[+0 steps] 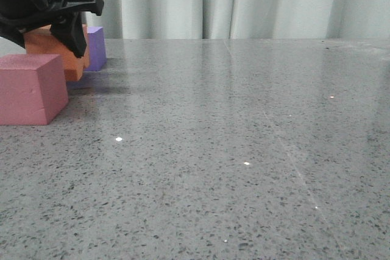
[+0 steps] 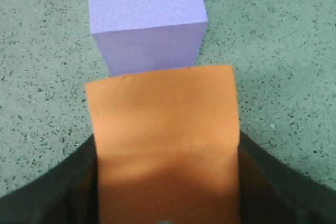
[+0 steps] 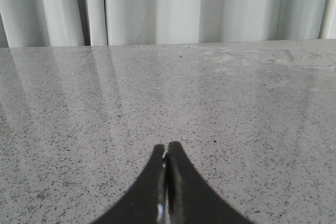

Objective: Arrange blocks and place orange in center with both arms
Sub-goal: 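Carry the orange cube between the pink and purple cubes, lower it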

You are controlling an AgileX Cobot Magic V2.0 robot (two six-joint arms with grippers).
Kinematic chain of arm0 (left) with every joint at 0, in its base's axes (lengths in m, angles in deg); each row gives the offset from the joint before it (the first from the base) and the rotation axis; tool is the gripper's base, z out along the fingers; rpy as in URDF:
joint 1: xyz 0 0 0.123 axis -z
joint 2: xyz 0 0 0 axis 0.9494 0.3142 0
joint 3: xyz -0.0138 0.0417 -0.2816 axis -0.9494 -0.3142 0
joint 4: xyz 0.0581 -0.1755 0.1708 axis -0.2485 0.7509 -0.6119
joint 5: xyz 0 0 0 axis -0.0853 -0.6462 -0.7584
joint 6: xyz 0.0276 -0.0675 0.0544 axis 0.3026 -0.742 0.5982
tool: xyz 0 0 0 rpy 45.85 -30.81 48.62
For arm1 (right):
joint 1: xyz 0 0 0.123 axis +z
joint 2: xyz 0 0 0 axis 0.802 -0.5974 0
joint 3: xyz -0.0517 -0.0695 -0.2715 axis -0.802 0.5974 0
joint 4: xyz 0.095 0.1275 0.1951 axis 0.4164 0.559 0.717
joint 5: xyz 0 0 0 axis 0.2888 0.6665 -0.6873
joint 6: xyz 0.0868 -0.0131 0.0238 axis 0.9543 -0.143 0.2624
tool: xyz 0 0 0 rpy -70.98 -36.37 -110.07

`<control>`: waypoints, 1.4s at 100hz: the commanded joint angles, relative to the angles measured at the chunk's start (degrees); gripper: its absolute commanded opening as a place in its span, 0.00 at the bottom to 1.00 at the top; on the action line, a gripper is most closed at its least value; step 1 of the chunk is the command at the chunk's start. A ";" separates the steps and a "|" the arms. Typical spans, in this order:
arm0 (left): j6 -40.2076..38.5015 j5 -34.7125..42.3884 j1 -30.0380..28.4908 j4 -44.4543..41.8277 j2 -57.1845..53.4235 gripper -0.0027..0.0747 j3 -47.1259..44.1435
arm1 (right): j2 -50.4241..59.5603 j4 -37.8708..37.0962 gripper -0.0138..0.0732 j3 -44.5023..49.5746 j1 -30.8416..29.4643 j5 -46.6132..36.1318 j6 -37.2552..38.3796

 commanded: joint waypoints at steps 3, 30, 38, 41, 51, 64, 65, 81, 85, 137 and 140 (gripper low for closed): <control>0.12 3.03 -0.18 -0.35 -1.89 0.26 1.63 | 1.10 0.17 0.02 -0.82 -0.33 -5.06 -0.43; 0.12 2.69 -0.18 -0.35 -1.80 0.26 1.63 | 1.10 0.17 0.02 -0.82 -0.33 -5.06 -0.43; 0.12 2.47 -0.18 -0.35 -1.49 0.26 1.63 | 1.10 0.17 0.02 -0.82 -0.33 -5.06 -0.43; 0.12 2.16 -0.18 -0.35 -1.34 0.26 1.63 | 1.10 0.17 0.02 -0.82 -0.33 -5.06 -0.43; 0.12 1.58 -0.18 -0.35 -0.35 0.26 1.63 | 1.10 0.17 0.02 -0.82 -0.33 -5.06 -0.43; 0.12 1.16 -0.18 -0.35 0.82 0.26 1.63 | 1.10 0.17 0.02 -0.82 -0.33 -5.06 -0.43; 0.12 1.16 -0.18 -0.35 0.92 0.26 1.63 | 1.10 0.17 0.02 -0.82 -0.33 -5.06 -0.43; 0.12 1.02 -0.18 -0.35 1.07 0.26 1.63 | 1.10 0.17 0.02 -0.82 -0.33 -5.06 -0.43; 0.12 1.02 -0.18 -0.35 1.07 0.26 1.63 | 1.10 0.17 0.02 -0.82 -0.33 -5.06 -0.43; 0.37 -0.13 -0.18 -1.20 0.97 0.75 1.74 | 1.10 0.17 0.02 -0.82 -0.33 -5.06 -0.43; 0.37 -0.13 -0.18 -1.20 0.97 0.86 1.86 | 1.10 0.17 0.02 -0.82 -0.33 -5.06 -0.43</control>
